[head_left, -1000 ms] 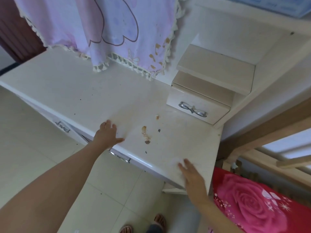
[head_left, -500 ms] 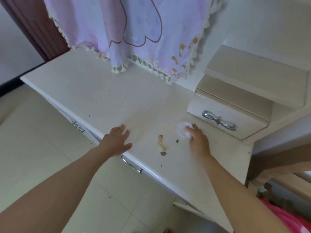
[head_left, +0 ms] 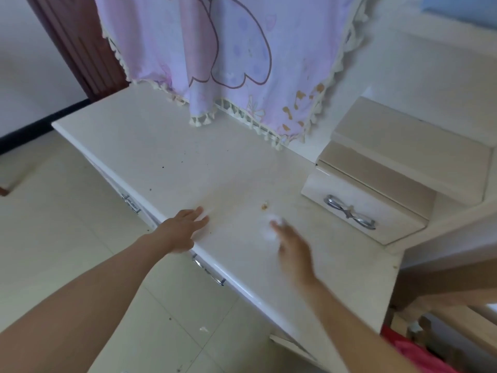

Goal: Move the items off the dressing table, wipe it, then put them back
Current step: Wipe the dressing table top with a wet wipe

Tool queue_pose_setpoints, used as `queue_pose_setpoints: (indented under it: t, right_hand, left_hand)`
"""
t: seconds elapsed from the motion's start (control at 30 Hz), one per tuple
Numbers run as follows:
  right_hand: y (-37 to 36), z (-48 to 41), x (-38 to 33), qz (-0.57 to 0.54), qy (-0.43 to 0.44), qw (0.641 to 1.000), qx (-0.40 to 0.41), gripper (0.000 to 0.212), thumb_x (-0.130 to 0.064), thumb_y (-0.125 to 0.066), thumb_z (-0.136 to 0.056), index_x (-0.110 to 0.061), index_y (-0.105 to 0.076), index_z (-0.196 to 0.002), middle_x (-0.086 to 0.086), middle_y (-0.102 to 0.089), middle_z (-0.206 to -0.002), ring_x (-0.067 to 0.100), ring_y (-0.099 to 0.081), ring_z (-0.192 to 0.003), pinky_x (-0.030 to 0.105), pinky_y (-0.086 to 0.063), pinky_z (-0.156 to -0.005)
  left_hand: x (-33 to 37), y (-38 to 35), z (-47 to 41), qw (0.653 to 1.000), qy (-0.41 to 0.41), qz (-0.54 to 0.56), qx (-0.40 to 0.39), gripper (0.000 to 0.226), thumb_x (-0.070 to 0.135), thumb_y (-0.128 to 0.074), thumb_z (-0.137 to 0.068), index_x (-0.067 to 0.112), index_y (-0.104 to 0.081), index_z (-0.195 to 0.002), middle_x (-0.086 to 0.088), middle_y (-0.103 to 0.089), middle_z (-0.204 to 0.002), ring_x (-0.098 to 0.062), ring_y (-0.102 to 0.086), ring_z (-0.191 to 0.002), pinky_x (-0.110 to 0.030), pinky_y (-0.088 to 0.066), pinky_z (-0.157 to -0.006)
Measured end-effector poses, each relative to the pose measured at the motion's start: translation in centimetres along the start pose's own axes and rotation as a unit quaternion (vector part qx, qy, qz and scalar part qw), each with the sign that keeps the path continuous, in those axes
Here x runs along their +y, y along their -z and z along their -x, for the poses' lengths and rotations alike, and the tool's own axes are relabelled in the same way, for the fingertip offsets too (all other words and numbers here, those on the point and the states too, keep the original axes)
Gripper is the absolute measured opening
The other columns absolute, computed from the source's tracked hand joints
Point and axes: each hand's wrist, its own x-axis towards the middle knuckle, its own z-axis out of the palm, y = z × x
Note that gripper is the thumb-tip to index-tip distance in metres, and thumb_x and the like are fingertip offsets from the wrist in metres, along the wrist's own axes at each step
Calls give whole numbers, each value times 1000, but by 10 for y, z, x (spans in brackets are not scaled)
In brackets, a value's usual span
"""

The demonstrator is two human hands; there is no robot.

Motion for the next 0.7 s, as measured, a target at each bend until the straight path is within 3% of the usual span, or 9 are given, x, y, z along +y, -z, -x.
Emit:
queue_pose_setpoints:
  t: [0.07, 0.23, 0.37, 0.43, 0.47, 0.5, 0.57, 0.63, 0.7]
  right_hand:
    - [13, -42, 26, 51, -57, 997, 10, 55, 14, -38, -81, -10, -49, -130, 15, -40, -143, 25, -42, -130, 26, -31, -104]
    - [-7, -90, 36, 87, -61, 994, -8, 56, 14, -32, -85, -11, -44, -134, 13, -31, -148, 21, -27, -138, 25, -22, -107]
    - [-42, -33, 1, 78, 61, 990, -105, 63, 13, -35, -80, -15, -39, -136, 12, -20, -152, 20, -19, -141, 21, -10, -113]
    - [-51, 11, -18, 73, 150, 976, -137, 61, 15, -42, -70, -11, -55, -124, 17, -40, -142, 30, -39, -132, 29, -31, -109]
    - [-48, 30, -27, 55, 191, 968, -152, 55, 14, -47, -63, -9, -66, -109, 17, -57, -127, 33, -55, -116, 34, -47, -94]
    - [-44, 44, -31, 47, 230, 958, -163, 46, 9, -51, -59, -9, -72, -95, 12, -67, -112, 31, -65, -101, 32, -55, -77]
    - [-29, 60, -25, 57, 277, 943, -174, 38, 7, -59, -58, -11, -73, -89, 5, -71, -105, 24, -68, -93, 26, -57, -64]
    - [-12, 69, -3, 70, 232, 956, -168, 47, 4, -75, -58, -11, -70, -102, 9, -66, -115, 25, -65, -102, 25, -56, -71]
    - [14, 77, 38, 100, 91, 985, -107, 49, -6, -64, -80, -16, -53, -127, 12, -41, -142, 21, -43, -130, 20, -38, -100]
  left_hand:
    - [1, -1, -1, 1000, 5, 2, 6, 72, 6, -40, -89, 26, -3, -147, 4, 11, -156, -13, 5, -143, -30, -28, -108]
    - [-1, -9, -6, 1000, 13, 14, 21, 77, 0, -38, -83, 29, -5, -146, 8, 11, -156, -10, 5, -143, -27, -27, -108]
    - [2, -5, -3, 1000, 20, 14, 8, 76, 0, -38, -84, 28, -5, -147, 6, 10, -156, -12, 5, -143, -30, -28, -108]
    - [6, -1, -2, 999, 28, 14, 1, 74, 0, -38, -86, 26, -5, -147, 5, 10, -156, -13, 4, -143, -31, -29, -107]
    - [7, 1, -1, 999, 33, 15, -1, 73, 0, -38, -86, 26, -6, -147, 5, 10, -156, -13, 4, -143, -31, -29, -107]
    - [10, 2, 0, 999, 36, 16, -2, 72, 0, -38, -87, 25, -6, -147, 4, 10, -156, -14, 3, -143, -32, -29, -108]
    - [13, 2, 0, 999, 40, 16, -4, 69, 2, -38, -90, 23, -5, -147, 2, 10, -156, -16, 4, -143, -33, -26, -110]
    - [14, 1, 0, 999, 44, 22, -3, 67, 4, -37, -91, 22, -5, -147, 2, 10, -156, -16, 5, -143, -35, -26, -111]
    - [13, -1, 0, 999, 45, 24, 0, 67, 4, -37, -91, 22, -5, -147, 3, 10, -156, -16, 5, -143, -36, -27, -111]
